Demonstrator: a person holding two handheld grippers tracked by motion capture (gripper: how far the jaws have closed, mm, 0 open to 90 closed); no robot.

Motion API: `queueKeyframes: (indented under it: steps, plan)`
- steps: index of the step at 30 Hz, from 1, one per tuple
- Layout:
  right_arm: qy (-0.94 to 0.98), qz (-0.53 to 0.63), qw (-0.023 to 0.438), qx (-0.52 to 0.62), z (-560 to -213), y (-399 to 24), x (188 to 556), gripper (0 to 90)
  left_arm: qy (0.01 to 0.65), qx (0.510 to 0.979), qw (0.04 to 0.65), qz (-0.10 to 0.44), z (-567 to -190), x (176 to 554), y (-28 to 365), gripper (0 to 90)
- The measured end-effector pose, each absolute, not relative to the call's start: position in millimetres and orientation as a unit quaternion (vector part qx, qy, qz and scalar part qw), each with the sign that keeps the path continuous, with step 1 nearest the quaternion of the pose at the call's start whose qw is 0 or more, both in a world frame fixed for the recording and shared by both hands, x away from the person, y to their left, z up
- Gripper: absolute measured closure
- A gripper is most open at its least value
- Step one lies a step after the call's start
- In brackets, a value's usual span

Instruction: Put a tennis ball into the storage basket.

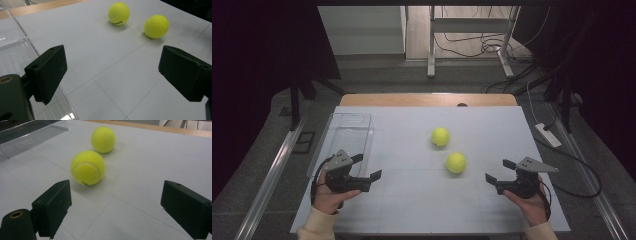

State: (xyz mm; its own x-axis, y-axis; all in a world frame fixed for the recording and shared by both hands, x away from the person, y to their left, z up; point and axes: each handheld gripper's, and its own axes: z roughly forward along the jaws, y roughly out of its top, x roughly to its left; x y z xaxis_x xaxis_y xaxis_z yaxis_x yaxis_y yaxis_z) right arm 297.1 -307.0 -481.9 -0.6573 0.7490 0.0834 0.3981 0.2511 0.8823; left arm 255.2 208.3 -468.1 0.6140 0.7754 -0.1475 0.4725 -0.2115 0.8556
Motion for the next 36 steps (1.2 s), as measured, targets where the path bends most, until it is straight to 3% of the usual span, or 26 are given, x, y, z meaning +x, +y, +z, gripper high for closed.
queueKeyframes:
  steps: [36]
  plan:
    - [0.777, 0.48, 0.175, 0.367, -487, -296, 301, 10.4, 0.385, 0.8, 0.44, 0.136, -452, 303, 151, 10.3]
